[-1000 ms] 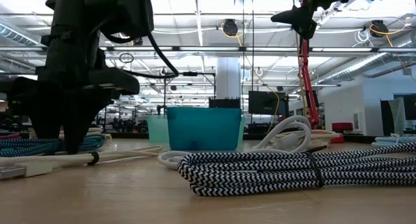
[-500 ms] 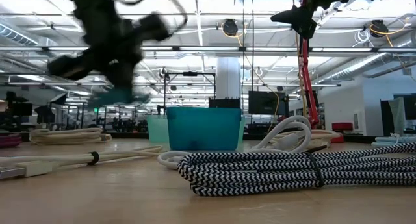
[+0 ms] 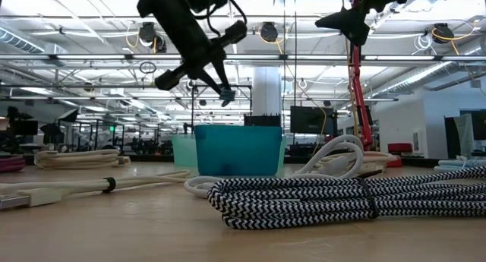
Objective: Pick & Place USB Port
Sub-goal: Put the blue usb cable into the blue bin
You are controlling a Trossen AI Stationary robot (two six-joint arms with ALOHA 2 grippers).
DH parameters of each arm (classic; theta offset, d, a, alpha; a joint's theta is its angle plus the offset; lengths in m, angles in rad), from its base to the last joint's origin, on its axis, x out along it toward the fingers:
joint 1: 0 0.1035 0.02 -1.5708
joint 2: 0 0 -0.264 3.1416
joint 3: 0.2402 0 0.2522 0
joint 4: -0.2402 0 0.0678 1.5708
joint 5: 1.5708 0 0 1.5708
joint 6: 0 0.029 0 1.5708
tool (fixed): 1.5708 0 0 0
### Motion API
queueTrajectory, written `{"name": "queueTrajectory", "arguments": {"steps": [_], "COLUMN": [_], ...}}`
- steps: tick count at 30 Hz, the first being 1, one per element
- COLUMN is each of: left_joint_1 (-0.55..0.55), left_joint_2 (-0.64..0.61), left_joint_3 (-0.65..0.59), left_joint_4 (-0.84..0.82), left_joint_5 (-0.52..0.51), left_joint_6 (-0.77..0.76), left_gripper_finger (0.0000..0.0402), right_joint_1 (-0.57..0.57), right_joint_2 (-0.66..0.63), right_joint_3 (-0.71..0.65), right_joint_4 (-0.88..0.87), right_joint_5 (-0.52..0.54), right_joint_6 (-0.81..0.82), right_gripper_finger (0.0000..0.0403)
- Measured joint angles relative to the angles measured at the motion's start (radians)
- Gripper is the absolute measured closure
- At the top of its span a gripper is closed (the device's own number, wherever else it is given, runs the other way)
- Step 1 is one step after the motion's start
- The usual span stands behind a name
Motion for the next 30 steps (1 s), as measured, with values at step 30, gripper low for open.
{"name": "queueTrajectory", "arguments": {"steps": [30], "left_joint_1": [-0.017], "left_joint_2": [0.058], "left_joint_3": [0.023], "left_joint_4": [-0.083], "left_joint_5": [0.057], "left_joint_6": [-0.033], "left_gripper_finger": [0.0381], "right_joint_1": [0.000], "right_joint_2": [0.000], "right_joint_3": [0.000], "right_joint_4": [0.002], "right_joint_5": [0.010], "right_joint_6": [-0.015], "right_gripper_finger": [0.0149]}}
